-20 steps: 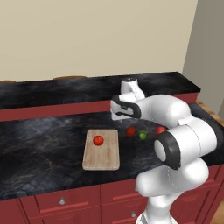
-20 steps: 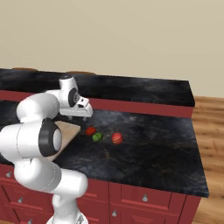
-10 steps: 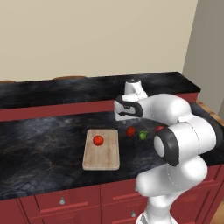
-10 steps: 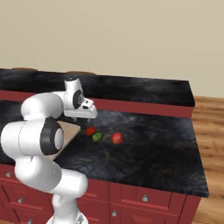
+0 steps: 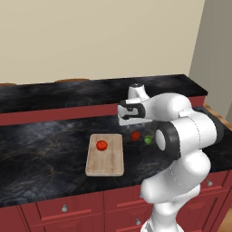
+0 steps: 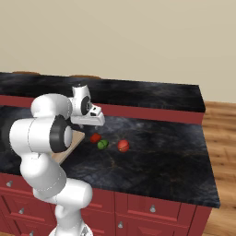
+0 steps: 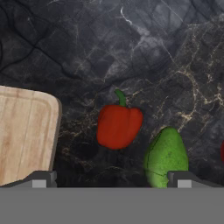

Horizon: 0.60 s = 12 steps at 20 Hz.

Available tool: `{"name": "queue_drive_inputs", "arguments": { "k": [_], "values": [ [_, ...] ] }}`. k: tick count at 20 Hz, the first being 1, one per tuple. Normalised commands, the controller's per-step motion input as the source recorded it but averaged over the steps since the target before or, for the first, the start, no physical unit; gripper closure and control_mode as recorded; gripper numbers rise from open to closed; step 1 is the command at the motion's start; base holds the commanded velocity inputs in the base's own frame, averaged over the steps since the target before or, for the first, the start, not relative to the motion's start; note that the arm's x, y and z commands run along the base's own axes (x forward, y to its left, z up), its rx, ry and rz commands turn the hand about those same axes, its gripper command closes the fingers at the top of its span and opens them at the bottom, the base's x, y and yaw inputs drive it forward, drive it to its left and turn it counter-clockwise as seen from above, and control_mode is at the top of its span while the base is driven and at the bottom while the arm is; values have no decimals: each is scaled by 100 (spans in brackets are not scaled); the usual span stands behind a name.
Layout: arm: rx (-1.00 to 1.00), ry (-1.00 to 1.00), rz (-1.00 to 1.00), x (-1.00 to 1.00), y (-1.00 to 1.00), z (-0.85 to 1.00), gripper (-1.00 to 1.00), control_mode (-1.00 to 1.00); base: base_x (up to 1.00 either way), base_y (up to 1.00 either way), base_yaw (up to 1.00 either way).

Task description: Place the avocado, onion, tomato, and bell pepper on the cutting board.

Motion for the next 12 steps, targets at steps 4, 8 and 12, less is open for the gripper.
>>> {"name": "queue_drive_inputs", "arguments": {
  "k": [4, 8, 12],
  "values": [
    [0, 6, 0, 30, 0, -21, -100, -100, 0, 0, 0],
    [0, 6, 0, 22, -4, -20, -100, -100, 0, 0, 0],
    [0, 2, 0, 6, 0, -15, -100, -100, 0, 0, 0]
  ]
}}
